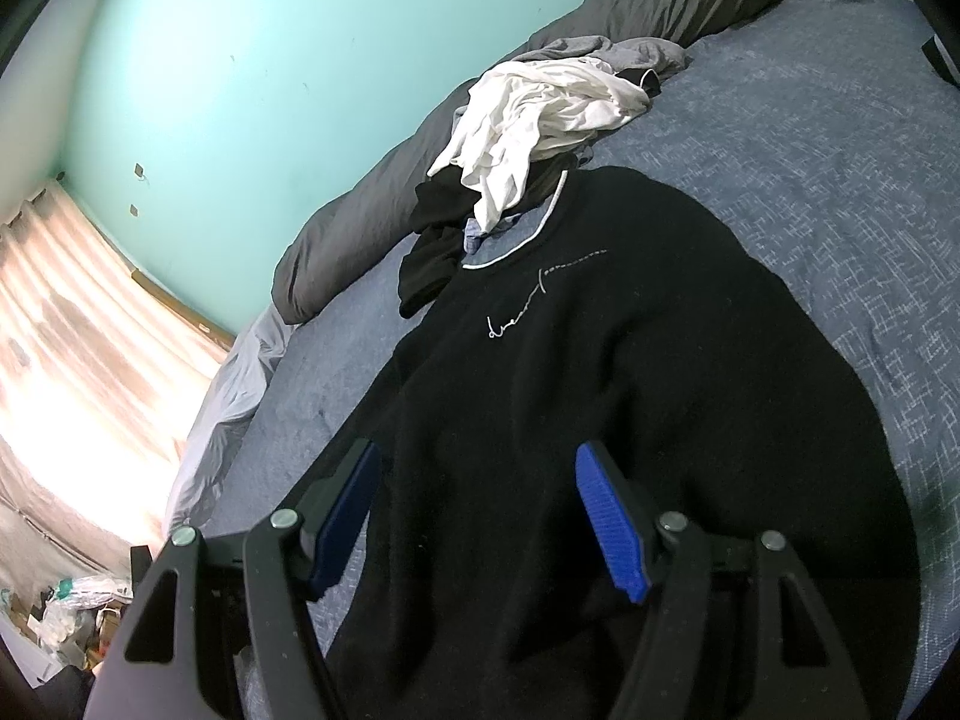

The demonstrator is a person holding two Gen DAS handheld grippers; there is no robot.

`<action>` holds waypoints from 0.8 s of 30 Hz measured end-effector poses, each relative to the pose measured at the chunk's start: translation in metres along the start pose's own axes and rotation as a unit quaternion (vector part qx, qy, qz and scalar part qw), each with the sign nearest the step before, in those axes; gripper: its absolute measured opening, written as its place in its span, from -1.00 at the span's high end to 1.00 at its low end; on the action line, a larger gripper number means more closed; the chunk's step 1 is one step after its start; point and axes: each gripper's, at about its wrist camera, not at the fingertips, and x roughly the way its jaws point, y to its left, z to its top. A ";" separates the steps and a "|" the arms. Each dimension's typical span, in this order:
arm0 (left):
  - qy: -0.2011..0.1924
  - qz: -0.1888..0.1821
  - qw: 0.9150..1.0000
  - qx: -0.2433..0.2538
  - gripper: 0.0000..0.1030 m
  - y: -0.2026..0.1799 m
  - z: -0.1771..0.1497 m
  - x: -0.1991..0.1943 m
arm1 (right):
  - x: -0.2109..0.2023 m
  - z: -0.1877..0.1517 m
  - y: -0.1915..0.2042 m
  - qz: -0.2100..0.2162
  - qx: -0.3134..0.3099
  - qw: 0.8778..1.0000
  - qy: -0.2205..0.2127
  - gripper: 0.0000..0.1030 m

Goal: Fold clothes
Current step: 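Spread the sleeve flat across the bed with the left tool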

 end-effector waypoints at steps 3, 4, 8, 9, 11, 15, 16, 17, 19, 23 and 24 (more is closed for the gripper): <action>0.002 0.008 1.000 0.005 0.92 0.003 0.007 0.006 | 0.002 0.000 0.000 -0.001 0.000 1.000 0.002 -0.34; 0.004 0.010 1.000 0.005 0.90 0.004 0.008 0.008 | 0.003 0.000 -0.001 -0.001 -0.001 1.000 0.003 -0.34; 0.021 0.013 1.000 -0.011 0.63 0.015 0.008 0.019 | 0.004 0.000 -0.001 -0.002 -0.002 1.000 0.005 -0.34; 0.014 0.021 0.999 -0.020 0.54 0.019 0.007 0.016 | 0.003 0.000 -0.002 -0.002 -0.002 1.000 0.005 -0.34; -0.004 0.028 0.999 -0.041 0.54 0.030 0.005 0.007 | 0.004 -0.001 -0.003 -0.003 -0.002 1.000 0.005 -0.34; -0.022 0.024 0.999 -0.043 0.53 0.034 -0.001 -0.008 | 0.006 -0.002 -0.002 -0.004 -0.002 1.000 0.007 -0.34; -0.028 0.023 0.999 -0.040 0.53 0.032 -0.002 -0.011 | 0.007 -0.002 -0.002 -0.003 -0.002 1.000 0.009 -0.34; -0.034 0.019 0.998 -0.039 0.53 0.027 -0.002 -0.015 | 0.007 -0.002 -0.001 -0.003 -0.003 1.000 0.010 -0.34; -0.049 0.011 0.998 -0.035 0.53 0.016 -0.003 -0.021 | 0.007 -0.002 -0.001 -0.004 -0.007 1.000 0.011 -0.34; -0.082 0.011 0.997 -0.007 0.53 -0.023 -0.005 -0.031 | 0.003 0.003 -0.007 -0.014 -0.003 1.000 0.004 -0.34; -0.094 0.003 0.996 -0.004 0.53 -0.036 -0.006 -0.032 | 0.002 0.004 -0.009 -0.018 -0.001 1.000 0.002 -0.34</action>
